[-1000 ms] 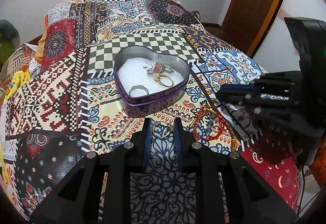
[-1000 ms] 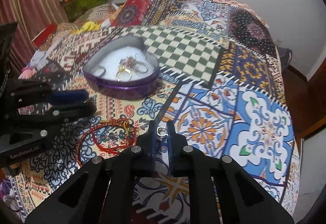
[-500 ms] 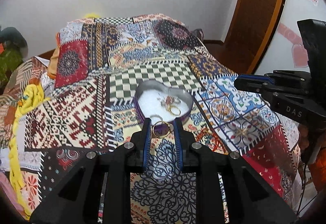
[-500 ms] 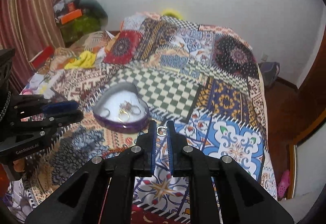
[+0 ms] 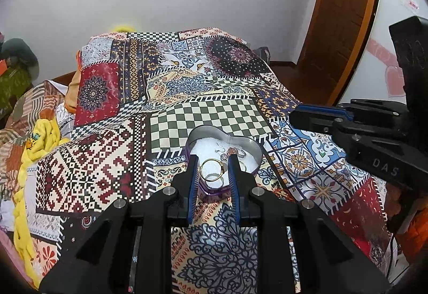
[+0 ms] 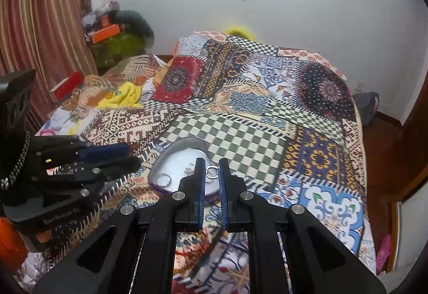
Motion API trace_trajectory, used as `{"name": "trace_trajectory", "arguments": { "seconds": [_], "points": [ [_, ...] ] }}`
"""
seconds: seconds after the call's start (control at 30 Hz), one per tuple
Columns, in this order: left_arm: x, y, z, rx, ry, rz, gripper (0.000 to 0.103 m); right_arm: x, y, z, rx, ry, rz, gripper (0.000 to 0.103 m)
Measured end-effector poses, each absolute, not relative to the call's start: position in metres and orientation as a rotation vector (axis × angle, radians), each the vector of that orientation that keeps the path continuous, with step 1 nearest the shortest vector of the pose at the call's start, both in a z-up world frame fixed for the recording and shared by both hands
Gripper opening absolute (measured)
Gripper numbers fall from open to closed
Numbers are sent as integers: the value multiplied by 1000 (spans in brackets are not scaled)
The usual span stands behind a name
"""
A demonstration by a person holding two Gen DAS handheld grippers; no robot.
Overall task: Organize jewelry
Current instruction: 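Lower the left tool's gold ring into the tin while the right tool brings its ring over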
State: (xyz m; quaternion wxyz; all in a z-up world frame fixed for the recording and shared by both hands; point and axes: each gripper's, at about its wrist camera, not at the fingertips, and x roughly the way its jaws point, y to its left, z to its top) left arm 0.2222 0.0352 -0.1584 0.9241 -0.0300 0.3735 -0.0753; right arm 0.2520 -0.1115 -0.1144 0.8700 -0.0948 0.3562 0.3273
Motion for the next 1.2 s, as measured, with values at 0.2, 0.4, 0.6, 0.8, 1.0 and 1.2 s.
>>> {"name": "trace_trajectory", "arguments": {
  "seconds": [0.2, 0.4, 0.6, 0.8, 1.0, 1.2],
  "points": [
    [235, 33, -167, -50, 779, -161, 20, 260, -98, -125, -210, 756, 695, 9],
    [251, 31, -178, -42, 810, -178, 20, 269, -96, -136, -206, 787, 704, 9],
    [263, 30, -188, -18, 835, -179, 20, 277, -96, -145, -189, 813, 707, 9],
    [270, 34, -191, -35, 845, -191, 20, 279, -92, -149, -191, 824, 714, 9],
    [269, 30, -192, 9, 830, -190, 20, 280, -89, -152, -198, 831, 718, 9],
    [266, 37, -190, -19, 825, -192, 21, 281, -85, -154, -195, 847, 735, 9]
  ]
}}
